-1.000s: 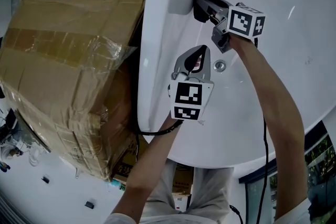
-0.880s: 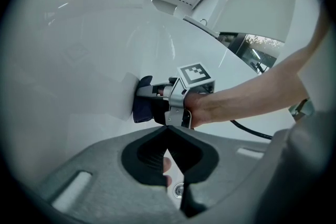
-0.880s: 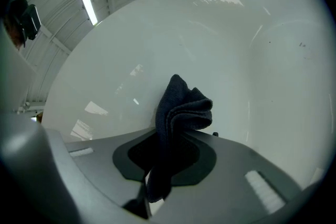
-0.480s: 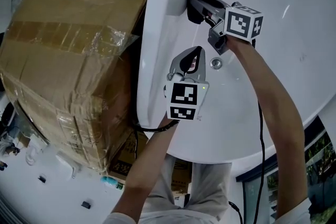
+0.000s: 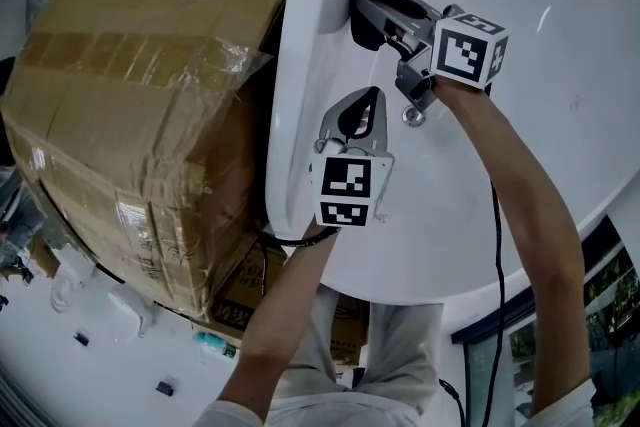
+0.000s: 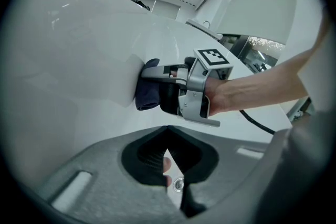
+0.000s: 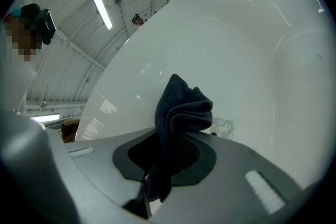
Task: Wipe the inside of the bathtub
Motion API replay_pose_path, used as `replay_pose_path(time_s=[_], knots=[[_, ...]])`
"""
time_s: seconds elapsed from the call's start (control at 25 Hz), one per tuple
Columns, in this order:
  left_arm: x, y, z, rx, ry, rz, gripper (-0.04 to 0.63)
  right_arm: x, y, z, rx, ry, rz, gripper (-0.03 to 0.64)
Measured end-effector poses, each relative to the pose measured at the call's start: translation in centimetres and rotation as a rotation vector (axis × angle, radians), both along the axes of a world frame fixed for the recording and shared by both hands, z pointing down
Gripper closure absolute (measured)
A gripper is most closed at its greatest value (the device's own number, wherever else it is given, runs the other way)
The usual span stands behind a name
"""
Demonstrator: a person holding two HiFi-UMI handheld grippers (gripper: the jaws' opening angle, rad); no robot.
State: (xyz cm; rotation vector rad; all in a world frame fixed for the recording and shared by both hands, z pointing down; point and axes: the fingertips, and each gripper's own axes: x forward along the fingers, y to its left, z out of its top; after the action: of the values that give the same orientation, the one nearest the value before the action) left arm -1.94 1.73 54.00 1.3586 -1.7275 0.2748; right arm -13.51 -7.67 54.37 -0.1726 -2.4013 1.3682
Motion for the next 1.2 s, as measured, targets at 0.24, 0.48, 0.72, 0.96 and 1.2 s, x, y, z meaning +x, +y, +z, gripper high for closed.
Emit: replay_pose_path(time_s=[0.24, 0.48, 0.72, 0.96, 1.2], knots=[[0.0, 0.3, -1.5, 0.000, -0.005, -0.012, 0.597, -0.1, 0.6, -2.8, -0.002, -0.032, -0.020, 0.568], [0.2, 0.7, -2.8, 0.004, -0.014, -0.028, 0.597, -0.1, 1.4, -5.5, -0.010, -0.070, -0.028, 0.568], [0.8, 1.1, -3.9, 0.003, -0.020, -0.033, 0.597, 0.1, 2.2, -8.4, -0.015, -0.111, -0.040, 0.568], [1.1, 1.7, -5.1, 0.011, -0.029, -0.042, 0.597, 0.3, 3.3, -10.9, -0.019, -0.152, -0.057, 0.568], [2.0, 2.7, -5.6, 0.010, -0.027, -0.040, 0.597, 0.9, 4.2, -13.1, -0.033, -0.203, -0.065, 0.568]])
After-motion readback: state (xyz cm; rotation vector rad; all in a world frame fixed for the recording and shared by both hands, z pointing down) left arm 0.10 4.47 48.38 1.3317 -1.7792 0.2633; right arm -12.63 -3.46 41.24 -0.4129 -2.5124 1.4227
